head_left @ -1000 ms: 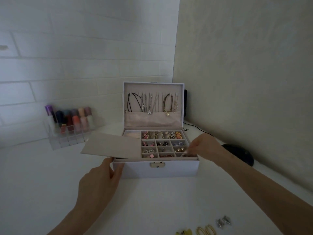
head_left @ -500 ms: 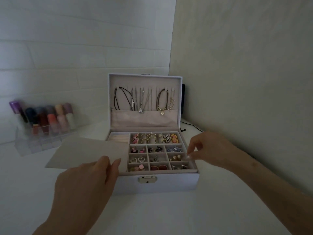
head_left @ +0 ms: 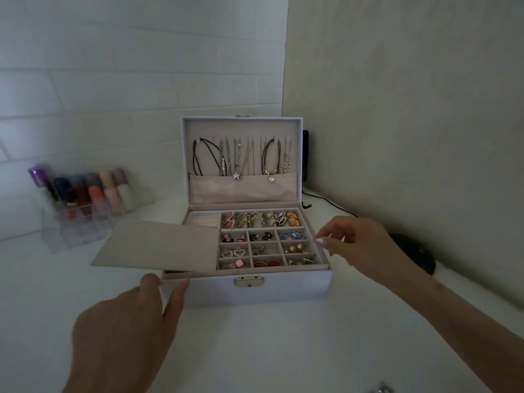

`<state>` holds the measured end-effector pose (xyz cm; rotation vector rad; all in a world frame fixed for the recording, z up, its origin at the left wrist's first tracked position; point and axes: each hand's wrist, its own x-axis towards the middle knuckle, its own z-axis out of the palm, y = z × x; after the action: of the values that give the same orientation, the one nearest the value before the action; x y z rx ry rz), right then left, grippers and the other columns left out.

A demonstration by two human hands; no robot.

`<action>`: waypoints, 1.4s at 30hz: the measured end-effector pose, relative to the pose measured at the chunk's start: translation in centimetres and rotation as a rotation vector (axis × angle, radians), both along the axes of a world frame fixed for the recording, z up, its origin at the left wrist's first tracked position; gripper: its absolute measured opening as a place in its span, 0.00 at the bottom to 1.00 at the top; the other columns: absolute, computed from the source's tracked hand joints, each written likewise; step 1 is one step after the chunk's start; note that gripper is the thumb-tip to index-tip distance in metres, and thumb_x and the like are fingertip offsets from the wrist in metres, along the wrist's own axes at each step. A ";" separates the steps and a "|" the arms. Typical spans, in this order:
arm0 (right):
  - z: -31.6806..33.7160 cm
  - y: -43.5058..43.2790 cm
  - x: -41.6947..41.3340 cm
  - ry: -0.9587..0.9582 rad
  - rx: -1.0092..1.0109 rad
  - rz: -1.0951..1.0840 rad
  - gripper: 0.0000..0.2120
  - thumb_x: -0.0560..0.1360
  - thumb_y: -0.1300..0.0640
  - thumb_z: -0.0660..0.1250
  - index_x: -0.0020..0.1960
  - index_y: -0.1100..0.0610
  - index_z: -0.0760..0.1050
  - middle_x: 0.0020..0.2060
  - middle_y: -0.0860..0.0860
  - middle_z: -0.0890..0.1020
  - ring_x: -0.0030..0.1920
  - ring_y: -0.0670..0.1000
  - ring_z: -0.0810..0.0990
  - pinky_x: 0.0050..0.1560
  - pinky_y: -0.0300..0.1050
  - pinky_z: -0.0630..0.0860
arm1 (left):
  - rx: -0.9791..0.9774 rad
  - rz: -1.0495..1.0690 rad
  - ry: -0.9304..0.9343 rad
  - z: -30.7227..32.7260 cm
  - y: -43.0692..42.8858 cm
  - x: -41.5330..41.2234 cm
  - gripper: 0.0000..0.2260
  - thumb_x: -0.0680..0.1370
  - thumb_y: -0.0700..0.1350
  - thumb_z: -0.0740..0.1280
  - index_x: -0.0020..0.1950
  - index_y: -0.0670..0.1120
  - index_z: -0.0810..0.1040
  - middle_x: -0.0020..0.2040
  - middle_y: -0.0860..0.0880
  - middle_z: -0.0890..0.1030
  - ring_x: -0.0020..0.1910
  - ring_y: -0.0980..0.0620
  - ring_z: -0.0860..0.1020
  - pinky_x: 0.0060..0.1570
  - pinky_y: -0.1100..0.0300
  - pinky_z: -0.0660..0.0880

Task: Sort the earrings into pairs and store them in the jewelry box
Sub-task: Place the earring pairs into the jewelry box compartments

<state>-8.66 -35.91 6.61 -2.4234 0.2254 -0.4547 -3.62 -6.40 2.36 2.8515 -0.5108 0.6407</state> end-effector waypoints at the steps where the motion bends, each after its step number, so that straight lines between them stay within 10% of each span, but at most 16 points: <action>1: -0.1 0.1 -0.3 -0.005 0.006 -0.002 0.09 0.73 0.56 0.69 0.37 0.44 0.75 0.28 0.45 0.78 0.27 0.37 0.73 0.32 0.36 0.65 | 0.010 -0.013 -0.019 0.2 -0.2 -0.4 0.22 0.73 0.58 0.60 0.39 0.40 0.79 0.17 0.44 0.71 0.15 0.45 0.72 0.21 0.56 0.72; 6: -0.7 0.9 -1.1 -0.027 -0.004 -0.013 0.08 0.73 0.58 0.69 0.39 0.46 0.77 0.32 0.45 0.80 0.29 0.37 0.74 0.32 0.31 0.65 | 0.069 0.070 0.011 1.3 -1.3 -0.8 0.26 0.74 0.56 0.65 0.66 0.41 0.70 0.26 0.49 0.78 0.24 0.47 0.78 0.22 0.64 0.60; 9: -1.0 1.0 -1.3 -0.052 0.051 -0.037 0.07 0.74 0.60 0.67 0.44 0.48 0.79 0.35 0.47 0.79 0.29 0.38 0.75 0.33 0.31 0.67 | -0.018 -0.111 -0.100 1.0 -1.9 -0.5 0.26 0.63 0.44 0.77 0.58 0.38 0.77 0.18 0.48 0.71 0.13 0.47 0.68 0.23 0.71 0.50; 16: -1.0 1.1 -1.4 -0.082 0.462 -0.059 0.10 0.80 0.60 0.57 0.54 0.52 0.76 0.40 0.52 0.79 0.34 0.50 0.77 0.35 0.43 0.75 | -0.112 -0.359 -0.098 0.0 -2.4 -0.1 0.16 0.67 0.41 0.75 0.52 0.50 0.77 0.42 0.49 0.76 0.27 0.49 0.77 0.18 0.59 0.69; 26: -2.3 1.4 -0.5 0.081 -0.177 -0.141 0.16 0.77 0.43 0.61 0.49 0.53 0.80 0.42 0.47 0.70 0.41 0.47 0.73 0.37 0.40 0.63 | -0.183 -0.251 -0.071 0.2 -1.3 1.0 0.09 0.69 0.41 0.74 0.47 0.44 0.79 0.41 0.45 0.72 0.31 0.47 0.75 0.22 0.63 0.66; 33: -1.8 1.9 -0.1 0.174 -0.450 -0.101 0.17 0.80 0.46 0.53 0.63 0.48 0.74 0.46 0.50 0.65 0.51 0.54 0.74 0.45 0.45 0.67 | -0.110 0.097 0.202 1.7 -1.9 5.4 0.18 0.79 0.53 0.57 0.63 0.42 0.70 0.59 0.41 0.73 0.57 0.41 0.74 0.50 0.51 0.72; 39: -0.9 1.1 0.9 0.182 -0.276 -0.204 0.20 0.78 0.49 0.60 0.69 0.50 0.67 0.55 0.54 0.75 0.58 0.54 0.75 0.55 0.46 0.70 | -0.074 0.087 0.384 1.5 -1.9 8.7 0.16 0.79 0.52 0.57 0.51 0.42 0.78 0.51 0.42 0.80 0.50 0.43 0.77 0.45 0.58 0.68; 42: -1.4 1.2 1.6 0.268 -0.141 -0.218 0.14 0.77 0.53 0.59 0.53 0.61 0.77 0.44 0.58 0.80 0.47 0.58 0.80 0.48 0.47 0.75 | -0.085 0.072 0.377 1.2 -1.8 9.2 0.15 0.79 0.50 0.56 0.44 0.42 0.76 0.47 0.42 0.80 0.46 0.43 0.77 0.42 0.58 0.68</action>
<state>-7.06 -34.70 5.26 -2.6076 0.5955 -0.2444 5.58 -8.23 3.55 2.8196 -0.3117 0.1211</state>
